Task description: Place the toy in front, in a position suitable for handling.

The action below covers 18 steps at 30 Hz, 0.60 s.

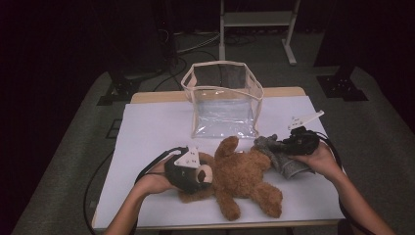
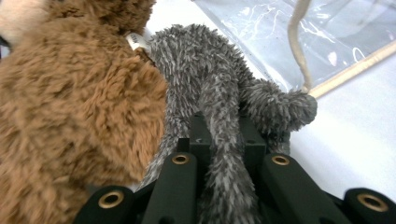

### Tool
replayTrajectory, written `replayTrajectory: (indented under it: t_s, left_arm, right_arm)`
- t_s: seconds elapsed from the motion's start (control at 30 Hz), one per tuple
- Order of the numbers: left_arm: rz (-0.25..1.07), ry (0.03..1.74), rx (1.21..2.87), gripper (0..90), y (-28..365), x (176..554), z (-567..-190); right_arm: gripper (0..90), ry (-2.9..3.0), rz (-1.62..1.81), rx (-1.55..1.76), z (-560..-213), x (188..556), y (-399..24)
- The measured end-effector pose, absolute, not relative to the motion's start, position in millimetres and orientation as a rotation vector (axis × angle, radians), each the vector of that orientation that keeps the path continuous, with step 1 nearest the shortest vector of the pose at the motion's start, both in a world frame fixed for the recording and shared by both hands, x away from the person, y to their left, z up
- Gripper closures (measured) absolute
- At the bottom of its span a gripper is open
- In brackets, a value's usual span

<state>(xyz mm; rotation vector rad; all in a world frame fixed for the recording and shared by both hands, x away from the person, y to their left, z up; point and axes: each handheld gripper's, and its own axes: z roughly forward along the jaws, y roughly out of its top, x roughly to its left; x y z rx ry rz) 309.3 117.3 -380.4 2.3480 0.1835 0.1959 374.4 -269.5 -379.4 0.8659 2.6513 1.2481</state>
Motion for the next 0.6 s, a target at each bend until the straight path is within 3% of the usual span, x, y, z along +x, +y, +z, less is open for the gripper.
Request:
replayTrajectory:
  t_s: [0.3,0.6]
  left_arm:
    - [0.193,0.224,2.350,31.2,114,320,-379]
    - [0.191,0.251,2.327,31.4,117,324,-381]
  right_arm:
    - [79.9,2.665,1.328,0.667,-353,353,-243]
    - [79.9,2.714,1.350,0.674,-376,346,-234]
